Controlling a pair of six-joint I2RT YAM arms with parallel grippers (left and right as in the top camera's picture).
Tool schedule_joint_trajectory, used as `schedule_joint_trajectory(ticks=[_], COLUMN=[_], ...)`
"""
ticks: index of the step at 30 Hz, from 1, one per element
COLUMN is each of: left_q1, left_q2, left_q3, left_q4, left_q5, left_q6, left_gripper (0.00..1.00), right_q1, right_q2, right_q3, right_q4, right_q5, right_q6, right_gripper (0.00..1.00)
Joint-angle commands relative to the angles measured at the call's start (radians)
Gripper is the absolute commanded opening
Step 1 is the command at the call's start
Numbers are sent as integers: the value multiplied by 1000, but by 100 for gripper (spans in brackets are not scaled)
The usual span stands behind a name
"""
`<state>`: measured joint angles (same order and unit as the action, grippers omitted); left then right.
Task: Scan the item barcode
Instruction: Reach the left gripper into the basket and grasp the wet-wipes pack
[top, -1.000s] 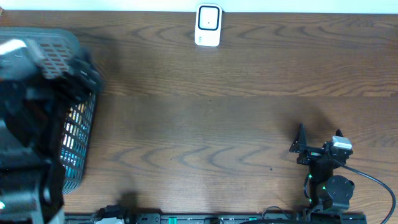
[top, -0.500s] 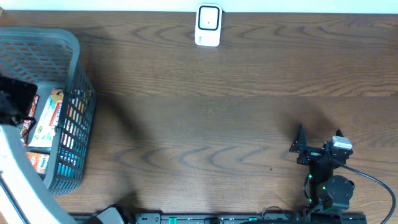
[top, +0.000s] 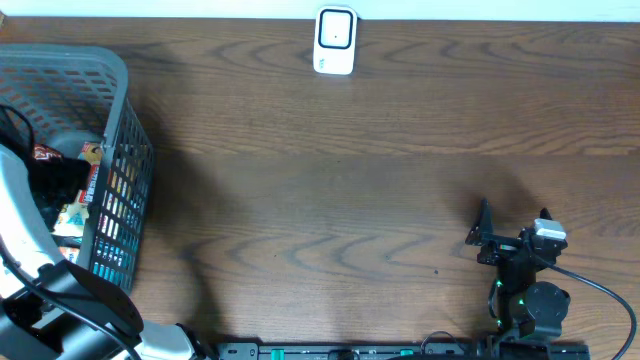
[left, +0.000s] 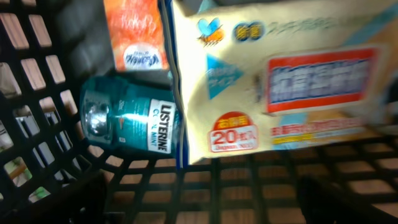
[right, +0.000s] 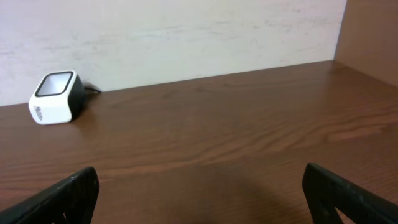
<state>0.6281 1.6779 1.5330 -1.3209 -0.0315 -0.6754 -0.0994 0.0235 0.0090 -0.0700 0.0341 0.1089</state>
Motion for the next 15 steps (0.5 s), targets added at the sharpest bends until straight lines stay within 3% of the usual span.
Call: schedule_joint_trajectory(ticks=[1, 8, 15], left_q1=[4, 13, 13], left_q2=[-7, -7, -7], left_q3=[-87, -285, -418], left_q4=[61, 305, 503], left_q5=[2, 107, 107], left_q6=[36, 51, 50], left_gripper=[98, 98, 98], right_q1=[2, 2, 2], right_q2=[-3, -3, -3], right_q3=[-3, -3, -3], right_q4=[-1, -1, -1], right_q5=[5, 5, 5], right_q6=[-13, -13, -13], right_gripper=[99, 99, 99])
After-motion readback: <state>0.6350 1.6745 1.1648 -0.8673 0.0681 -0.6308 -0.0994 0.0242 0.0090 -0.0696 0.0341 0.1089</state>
